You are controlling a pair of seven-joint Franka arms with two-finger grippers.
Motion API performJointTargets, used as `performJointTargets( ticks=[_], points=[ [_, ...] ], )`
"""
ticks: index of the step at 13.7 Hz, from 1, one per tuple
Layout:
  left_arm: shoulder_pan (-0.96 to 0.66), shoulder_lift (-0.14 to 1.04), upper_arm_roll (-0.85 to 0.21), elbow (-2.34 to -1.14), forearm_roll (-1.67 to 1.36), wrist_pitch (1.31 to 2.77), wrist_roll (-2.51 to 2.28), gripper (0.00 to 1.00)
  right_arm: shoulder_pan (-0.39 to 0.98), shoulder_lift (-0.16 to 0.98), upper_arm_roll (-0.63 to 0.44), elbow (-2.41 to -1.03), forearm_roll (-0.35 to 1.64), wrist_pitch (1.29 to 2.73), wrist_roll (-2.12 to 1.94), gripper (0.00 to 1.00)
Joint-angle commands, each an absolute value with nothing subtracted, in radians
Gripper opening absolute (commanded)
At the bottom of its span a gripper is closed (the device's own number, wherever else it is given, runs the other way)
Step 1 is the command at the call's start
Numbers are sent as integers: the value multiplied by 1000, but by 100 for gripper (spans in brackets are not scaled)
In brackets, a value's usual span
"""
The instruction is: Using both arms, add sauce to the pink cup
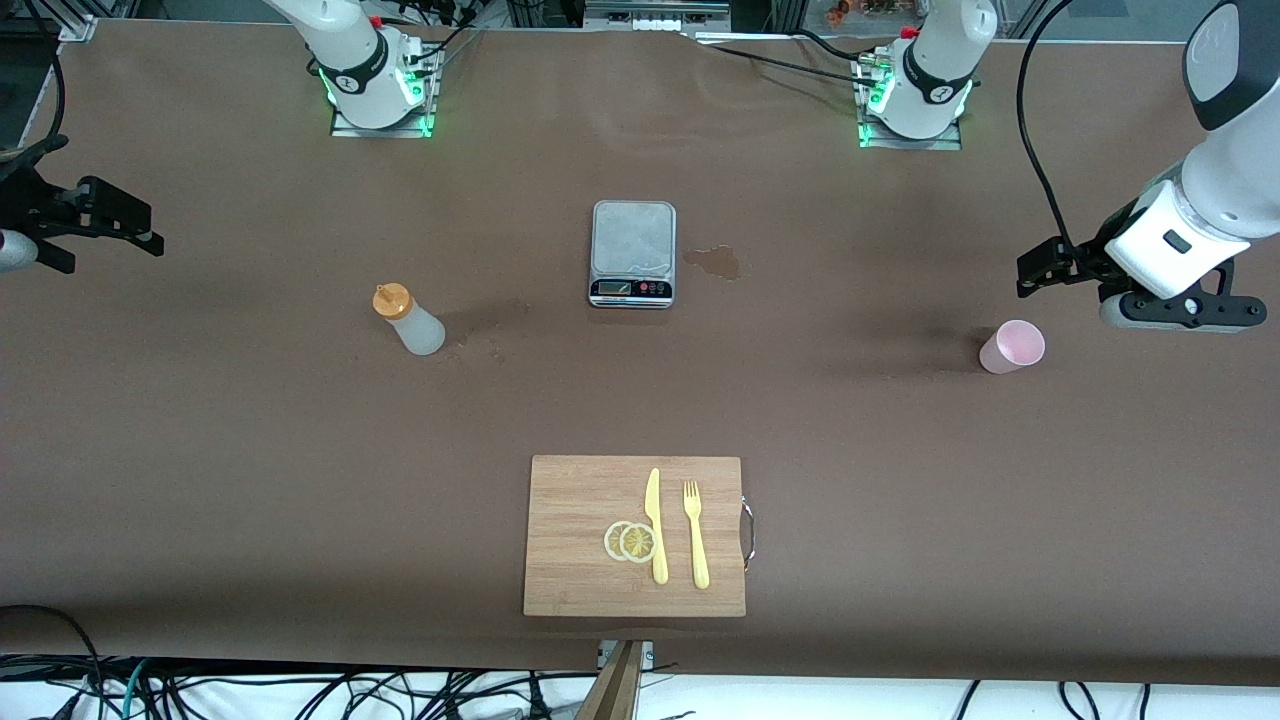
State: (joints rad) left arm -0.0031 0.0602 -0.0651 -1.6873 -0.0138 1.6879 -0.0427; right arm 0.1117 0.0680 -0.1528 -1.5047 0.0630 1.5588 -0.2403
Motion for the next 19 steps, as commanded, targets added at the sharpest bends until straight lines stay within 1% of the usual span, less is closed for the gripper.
performJointTargets(
  ticks=[1, 19],
  points=[
    [-11, 69, -54, -1669, -31, 1672, -54, 100, 114, 66, -150, -1491, 61, 1554, -233, 100],
    [-6, 81, -54, -1663, -28, 1629, -40, 100, 115, 67, -149, -1491, 58, 1555, -233, 100]
  ],
)
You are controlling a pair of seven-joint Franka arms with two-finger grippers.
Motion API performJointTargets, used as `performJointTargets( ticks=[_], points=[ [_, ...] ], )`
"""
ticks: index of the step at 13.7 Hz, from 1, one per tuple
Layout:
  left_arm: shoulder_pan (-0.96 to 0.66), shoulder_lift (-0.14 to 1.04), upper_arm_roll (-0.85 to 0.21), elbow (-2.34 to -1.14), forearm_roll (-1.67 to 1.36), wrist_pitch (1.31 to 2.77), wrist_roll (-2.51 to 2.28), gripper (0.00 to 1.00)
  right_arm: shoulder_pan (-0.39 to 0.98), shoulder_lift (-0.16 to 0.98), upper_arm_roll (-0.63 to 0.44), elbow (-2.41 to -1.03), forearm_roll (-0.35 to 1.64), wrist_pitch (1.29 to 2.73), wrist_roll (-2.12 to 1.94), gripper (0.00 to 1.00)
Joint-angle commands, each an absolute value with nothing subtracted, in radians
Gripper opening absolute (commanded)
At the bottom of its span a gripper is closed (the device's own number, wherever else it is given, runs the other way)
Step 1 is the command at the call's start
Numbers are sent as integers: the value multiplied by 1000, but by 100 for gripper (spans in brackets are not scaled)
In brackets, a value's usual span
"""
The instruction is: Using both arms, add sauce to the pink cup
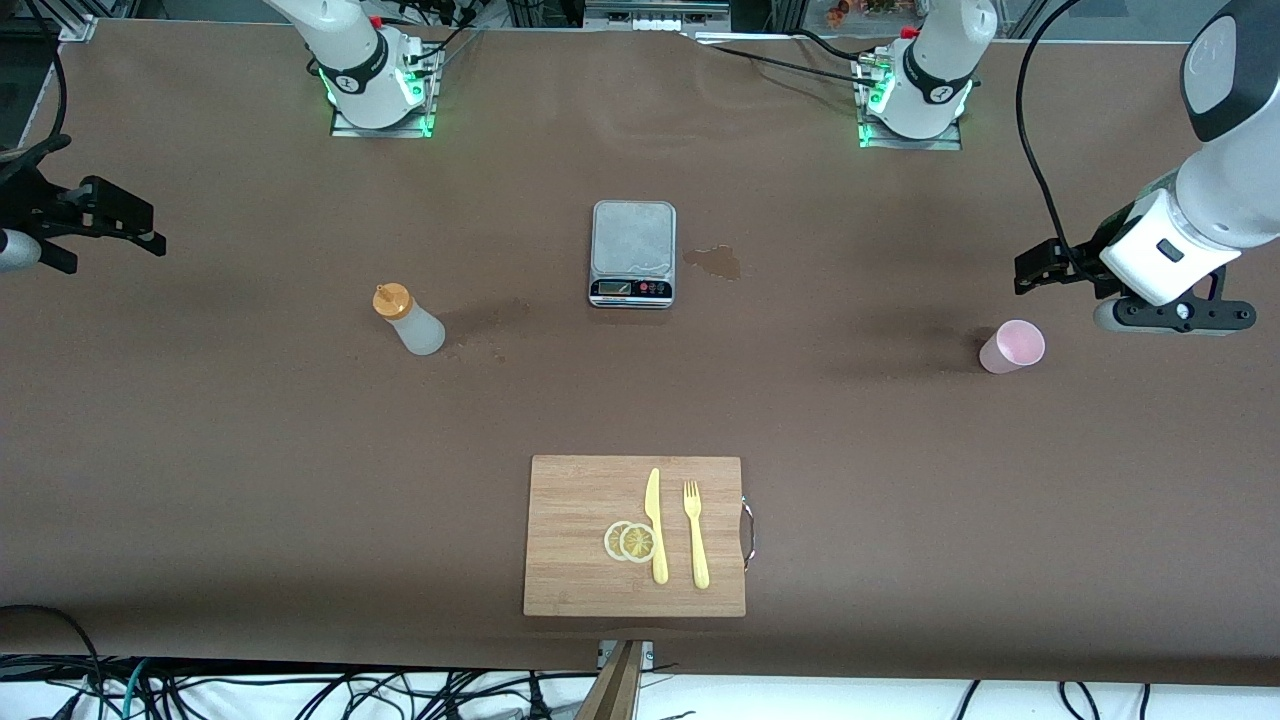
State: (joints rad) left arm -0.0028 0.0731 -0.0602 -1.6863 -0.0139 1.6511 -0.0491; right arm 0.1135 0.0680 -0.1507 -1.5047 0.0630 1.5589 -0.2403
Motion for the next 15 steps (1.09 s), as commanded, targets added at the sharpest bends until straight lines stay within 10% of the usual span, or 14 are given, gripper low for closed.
performJointTargets(
  ticks=[1, 9, 15],
  points=[
    [-8, 81, -54, -1663, -28, 1628, -44, 100, 115, 67, -149, -1491, 58, 1555, -233, 100],
    [89, 104, -46, -1733, 24, 1637, 50, 100, 115, 67, -149, -1491, 58, 1555, -233, 100],
    [198, 117, -46, -2050, 57, 2038, 166, 100, 115, 67, -149, -1491, 57, 1555, -229, 100]
  ],
)
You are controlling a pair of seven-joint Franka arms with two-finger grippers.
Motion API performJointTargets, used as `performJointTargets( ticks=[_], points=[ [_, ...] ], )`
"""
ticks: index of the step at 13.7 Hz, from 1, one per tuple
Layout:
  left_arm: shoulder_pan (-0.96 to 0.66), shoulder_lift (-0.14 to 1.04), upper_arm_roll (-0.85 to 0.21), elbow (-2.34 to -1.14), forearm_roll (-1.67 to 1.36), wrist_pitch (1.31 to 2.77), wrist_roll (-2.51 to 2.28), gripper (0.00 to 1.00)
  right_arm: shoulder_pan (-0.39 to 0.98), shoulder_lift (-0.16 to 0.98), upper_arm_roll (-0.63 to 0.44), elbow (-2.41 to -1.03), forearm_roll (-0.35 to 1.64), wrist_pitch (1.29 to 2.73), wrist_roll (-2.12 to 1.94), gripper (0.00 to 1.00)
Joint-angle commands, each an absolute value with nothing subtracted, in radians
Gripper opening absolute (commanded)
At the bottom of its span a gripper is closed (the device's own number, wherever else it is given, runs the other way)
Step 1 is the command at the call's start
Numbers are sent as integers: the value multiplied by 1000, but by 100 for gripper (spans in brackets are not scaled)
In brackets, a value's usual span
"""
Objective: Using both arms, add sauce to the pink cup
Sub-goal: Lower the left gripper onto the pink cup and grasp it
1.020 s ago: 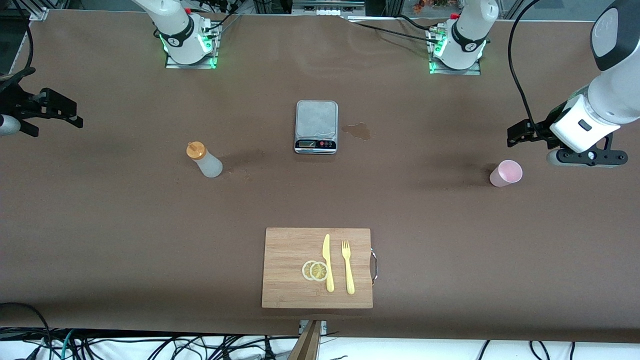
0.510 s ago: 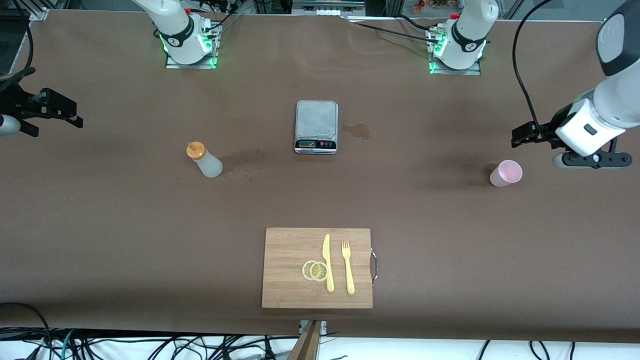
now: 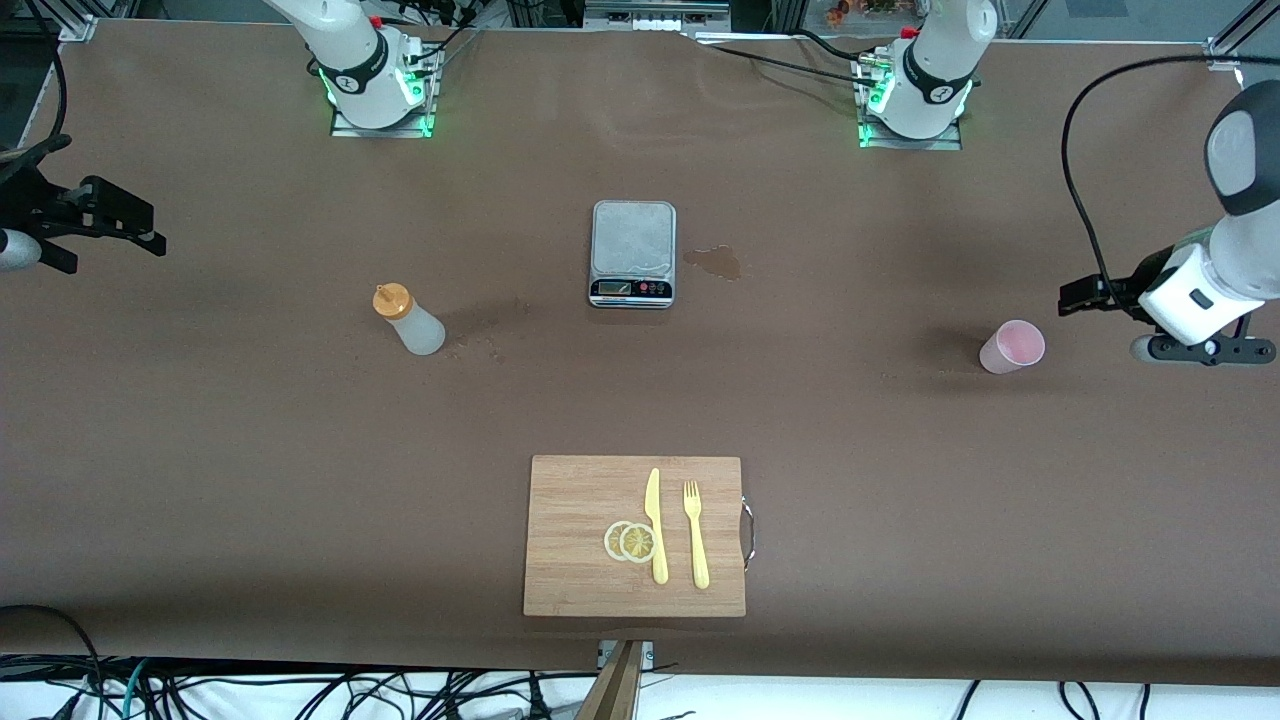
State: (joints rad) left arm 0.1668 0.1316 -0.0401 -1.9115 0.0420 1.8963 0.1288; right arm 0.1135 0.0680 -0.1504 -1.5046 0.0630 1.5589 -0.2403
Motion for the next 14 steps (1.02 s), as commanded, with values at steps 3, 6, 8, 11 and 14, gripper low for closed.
performJointTargets(
  ticks=[3, 6, 8, 11, 14],
  points=[
    [216, 139, -46, -2192, 147, 2241, 170, 100, 115, 67, -149, -1491, 58, 1555, -227, 100],
    [241, 222, -44, -2207, 175, 2360, 173, 98, 115, 67, -149, -1491, 58, 1555, -227, 100],
    [267, 296, -46, -2209, 175, 2457, 172, 90, 115, 67, -149, -1491, 58, 1555, -225, 100],
    [267, 317, -46, -2207, 173, 2461, 170, 48, 115, 67, -149, -1491, 58, 1554, -225, 100],
    [267, 331, -46, -2200, 173, 2457, 172, 3, 115, 67, -149, -1491, 60, 1555, -225, 100]
  ],
)
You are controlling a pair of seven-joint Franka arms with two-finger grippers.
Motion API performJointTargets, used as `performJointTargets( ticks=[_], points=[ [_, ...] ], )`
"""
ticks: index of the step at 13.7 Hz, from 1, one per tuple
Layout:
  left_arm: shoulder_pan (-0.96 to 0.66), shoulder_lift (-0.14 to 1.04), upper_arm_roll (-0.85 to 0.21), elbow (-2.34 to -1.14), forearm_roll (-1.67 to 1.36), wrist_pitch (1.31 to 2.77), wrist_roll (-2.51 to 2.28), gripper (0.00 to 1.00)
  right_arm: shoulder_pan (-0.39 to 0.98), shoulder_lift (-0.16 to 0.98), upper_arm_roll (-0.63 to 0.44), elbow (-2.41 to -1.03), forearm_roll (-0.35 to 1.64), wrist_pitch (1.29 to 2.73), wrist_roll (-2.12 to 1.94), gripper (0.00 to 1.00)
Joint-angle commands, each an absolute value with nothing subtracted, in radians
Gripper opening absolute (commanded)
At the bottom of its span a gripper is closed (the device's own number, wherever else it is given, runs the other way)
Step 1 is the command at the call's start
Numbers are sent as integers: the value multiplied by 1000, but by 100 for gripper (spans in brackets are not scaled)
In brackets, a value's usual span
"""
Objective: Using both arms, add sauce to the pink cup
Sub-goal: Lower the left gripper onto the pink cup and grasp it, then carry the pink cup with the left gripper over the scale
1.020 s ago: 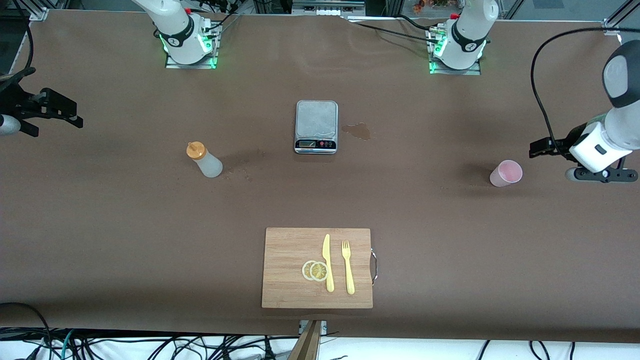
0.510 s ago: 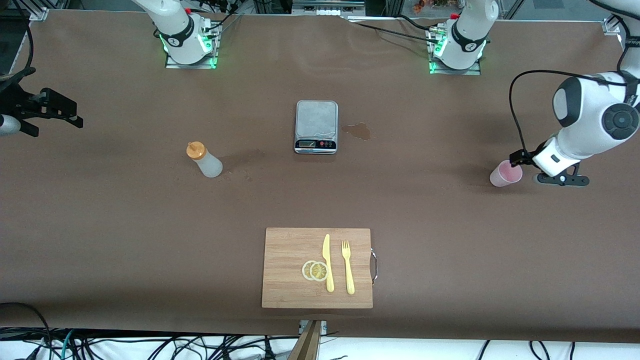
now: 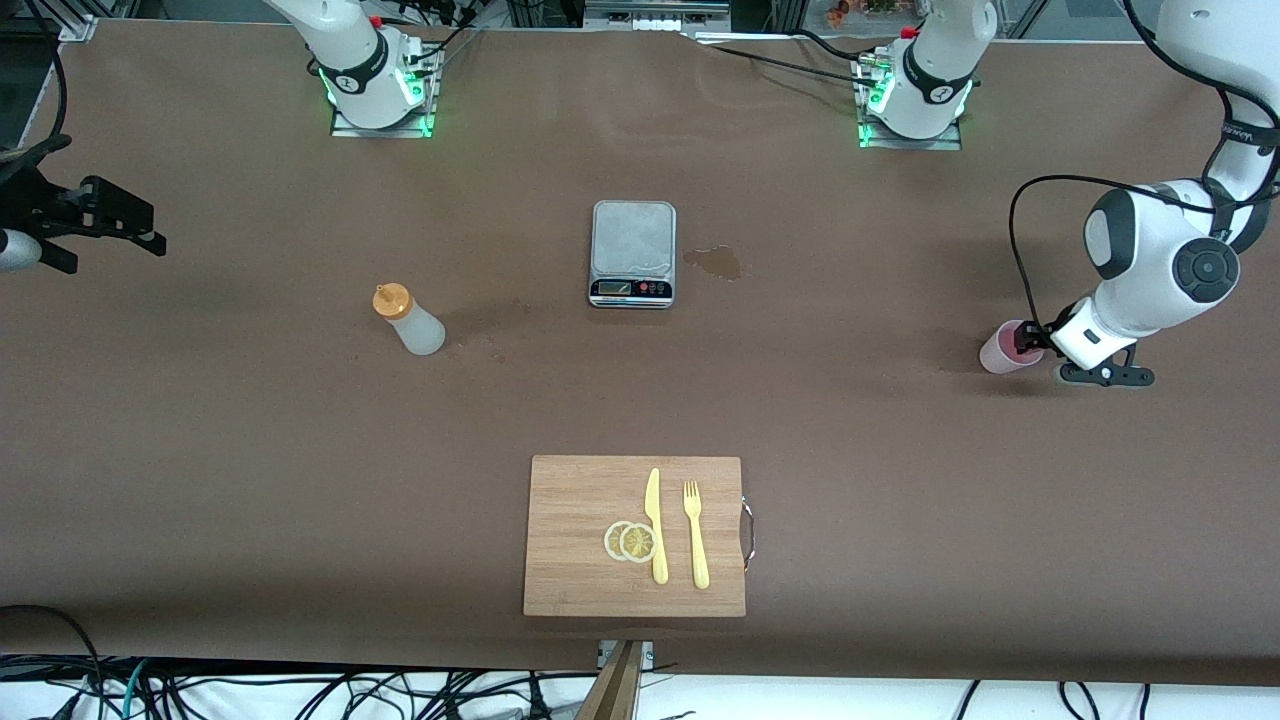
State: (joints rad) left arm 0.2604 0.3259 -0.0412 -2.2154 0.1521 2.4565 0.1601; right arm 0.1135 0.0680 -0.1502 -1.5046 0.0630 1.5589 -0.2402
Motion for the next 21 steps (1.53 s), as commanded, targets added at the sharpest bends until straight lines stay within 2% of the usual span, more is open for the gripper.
performJointTargets(
  ticks=[1, 6, 9, 12, 17, 21],
  points=[
    [267, 331, -48, -2198, 172, 2456, 169, 0, 115, 67, -147, -1491, 58, 1555, -225, 100],
    [258, 304, -61, -2163, 166, 2370, 164, 0, 115, 66, -147, -1491, 61, 1554, -226, 100],
    [256, 279, -116, -2048, 155, 2158, 153, 0, 115, 66, -147, -1491, 61, 1554, -227, 100],
    [256, 259, -195, -1979, 155, 2025, 100, 0, 115, 67, -147, -1491, 61, 1554, -227, 100],
    [259, 258, -276, -1996, 94, 2019, 80, 0, 114, 67, -149, -1491, 58, 1554, -233, 100],
    [209, 275, -282, -1985, 51, 2026, 34, 0, 114, 67, -149, -1491, 58, 1554, -233, 100]
  ],
)
